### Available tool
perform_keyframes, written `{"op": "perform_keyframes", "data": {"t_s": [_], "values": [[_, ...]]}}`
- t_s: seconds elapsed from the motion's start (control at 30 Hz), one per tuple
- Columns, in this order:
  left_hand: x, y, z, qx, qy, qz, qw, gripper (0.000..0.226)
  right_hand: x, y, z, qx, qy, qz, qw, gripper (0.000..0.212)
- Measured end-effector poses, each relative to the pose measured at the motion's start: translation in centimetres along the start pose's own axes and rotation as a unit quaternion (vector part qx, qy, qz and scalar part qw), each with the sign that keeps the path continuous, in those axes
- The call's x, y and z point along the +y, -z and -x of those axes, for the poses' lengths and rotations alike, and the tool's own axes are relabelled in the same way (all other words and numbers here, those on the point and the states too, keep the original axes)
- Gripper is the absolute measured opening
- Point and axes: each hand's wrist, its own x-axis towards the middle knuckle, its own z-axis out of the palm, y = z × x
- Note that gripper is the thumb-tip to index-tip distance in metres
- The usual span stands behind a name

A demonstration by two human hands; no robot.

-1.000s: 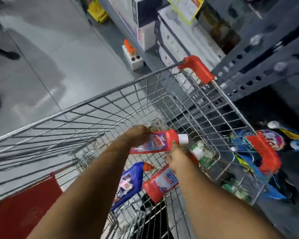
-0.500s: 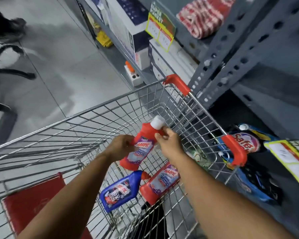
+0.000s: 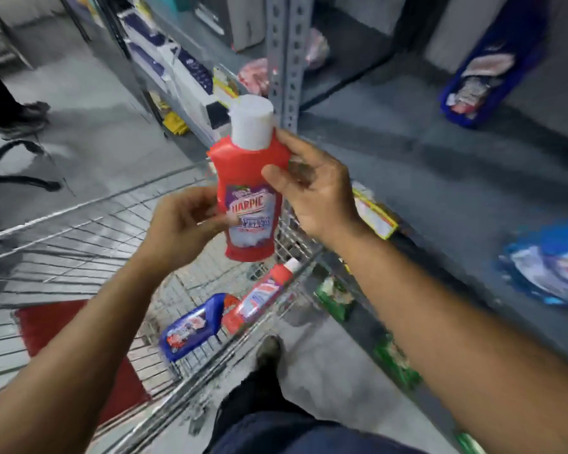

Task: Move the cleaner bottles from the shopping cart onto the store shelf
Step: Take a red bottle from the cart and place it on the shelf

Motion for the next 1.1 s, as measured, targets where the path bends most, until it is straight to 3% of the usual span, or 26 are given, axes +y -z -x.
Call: {"op": "perform_keyframes", "data": {"t_s": [0.13,0.23,0.4,0.57,0.7,0.9,1.1], "values": [[4.7,-5.6,3.5,-0.031,-0.046,0.002,0.998,0.046,-4.3,5.7,6.4,0.014,0.033,-0.033,0.999,0.058],[8.3,-12.1,6.2,-0.078,-0.072,0.03,0.994,0.042,-6.4,11.3,11.8,0.05,0.047,-0.031,0.997,0.057],[12.8,-25.3,9.2,-0.226,-0.11,0.085,0.964,0.03,-8.7,22.5,22.3,0.203,0.07,-0.002,0.977,0.052],[16.1,-39.3,11.4,-0.354,-0.101,0.099,0.924,0.035,-10.1,31.7,31.7,0.406,0.089,0.032,0.909,0.04],[18.6,-49.1,13.7,-0.392,-0.136,0.106,0.904,0.035,-10.4,37.2,36.5,0.528,0.12,0.082,0.837,0.034],[20.0,-59.1,16.0,-0.412,-0.146,0.103,0.893,0.037,-10.2,44.1,40.3,0.605,0.091,0.103,0.785,0.036],[21.3,-63.0,18.3,-0.423,-0.157,0.091,0.888,0.037,-10.6,47.4,41.9,0.664,0.075,0.131,0.733,0.025]]}}
